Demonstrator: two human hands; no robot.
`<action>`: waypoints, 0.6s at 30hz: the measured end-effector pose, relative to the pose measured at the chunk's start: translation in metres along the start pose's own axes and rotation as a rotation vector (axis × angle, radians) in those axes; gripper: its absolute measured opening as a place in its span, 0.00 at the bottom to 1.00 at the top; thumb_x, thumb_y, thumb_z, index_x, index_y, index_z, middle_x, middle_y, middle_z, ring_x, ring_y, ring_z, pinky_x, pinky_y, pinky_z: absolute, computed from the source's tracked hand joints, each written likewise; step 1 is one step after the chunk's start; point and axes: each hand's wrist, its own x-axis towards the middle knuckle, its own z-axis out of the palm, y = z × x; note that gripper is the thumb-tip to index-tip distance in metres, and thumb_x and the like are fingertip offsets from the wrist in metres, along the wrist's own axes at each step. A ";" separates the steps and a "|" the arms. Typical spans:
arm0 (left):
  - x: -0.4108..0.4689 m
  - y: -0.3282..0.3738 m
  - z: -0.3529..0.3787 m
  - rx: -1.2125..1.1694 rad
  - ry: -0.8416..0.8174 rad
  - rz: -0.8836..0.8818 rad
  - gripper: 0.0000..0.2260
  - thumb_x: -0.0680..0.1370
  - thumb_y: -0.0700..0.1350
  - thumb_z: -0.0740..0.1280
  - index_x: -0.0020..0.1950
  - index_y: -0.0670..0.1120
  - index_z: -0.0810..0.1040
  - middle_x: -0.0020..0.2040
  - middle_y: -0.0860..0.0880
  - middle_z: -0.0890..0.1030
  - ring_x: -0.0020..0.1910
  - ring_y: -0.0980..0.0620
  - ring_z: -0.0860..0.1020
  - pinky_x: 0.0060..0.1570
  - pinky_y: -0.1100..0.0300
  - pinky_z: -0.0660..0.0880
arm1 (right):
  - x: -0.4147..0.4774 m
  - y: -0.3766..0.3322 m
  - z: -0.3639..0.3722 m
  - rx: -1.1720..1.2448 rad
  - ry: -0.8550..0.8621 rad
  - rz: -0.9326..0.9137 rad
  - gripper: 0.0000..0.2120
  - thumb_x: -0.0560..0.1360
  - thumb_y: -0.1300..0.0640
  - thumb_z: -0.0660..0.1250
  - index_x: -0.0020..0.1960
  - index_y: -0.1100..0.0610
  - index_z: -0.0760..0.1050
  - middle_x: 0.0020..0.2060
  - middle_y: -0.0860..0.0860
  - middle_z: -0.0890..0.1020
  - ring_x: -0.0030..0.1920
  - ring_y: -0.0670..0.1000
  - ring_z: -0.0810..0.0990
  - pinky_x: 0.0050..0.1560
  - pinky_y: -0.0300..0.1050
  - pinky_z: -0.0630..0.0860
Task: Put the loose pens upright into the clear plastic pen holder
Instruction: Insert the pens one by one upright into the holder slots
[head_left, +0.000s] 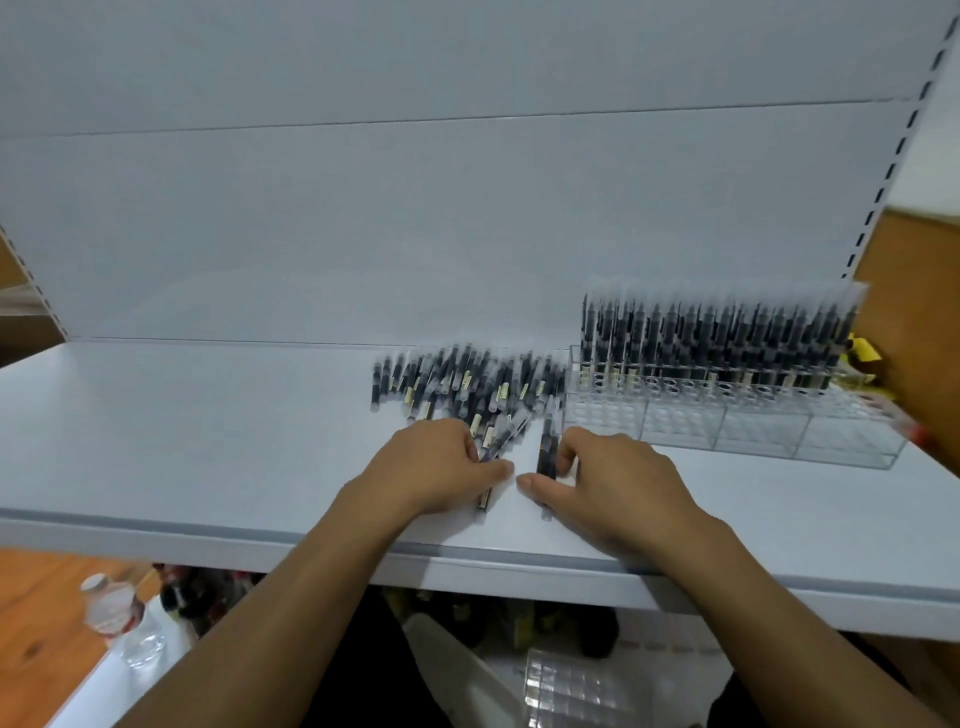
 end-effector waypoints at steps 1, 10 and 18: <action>0.002 0.005 -0.001 0.052 -0.024 0.002 0.21 0.73 0.65 0.66 0.37 0.47 0.73 0.32 0.52 0.75 0.32 0.54 0.73 0.32 0.59 0.67 | 0.001 0.001 -0.001 -0.030 -0.002 0.016 0.23 0.70 0.27 0.59 0.38 0.46 0.68 0.31 0.44 0.76 0.33 0.44 0.73 0.29 0.43 0.63; 0.007 0.024 -0.006 0.104 -0.099 -0.021 0.16 0.77 0.47 0.65 0.30 0.45 0.70 0.27 0.49 0.71 0.26 0.51 0.70 0.31 0.59 0.70 | 0.017 -0.012 0.000 0.093 -0.150 0.113 0.28 0.73 0.40 0.68 0.20 0.53 0.69 0.16 0.48 0.67 0.23 0.48 0.68 0.27 0.41 0.61; -0.001 0.003 0.005 -0.357 -0.006 -0.026 0.18 0.79 0.51 0.65 0.31 0.46 0.70 0.23 0.52 0.72 0.21 0.57 0.70 0.27 0.65 0.67 | 0.034 -0.026 0.000 0.057 -0.165 0.126 0.27 0.76 0.36 0.63 0.29 0.55 0.65 0.26 0.50 0.69 0.28 0.50 0.68 0.28 0.43 0.62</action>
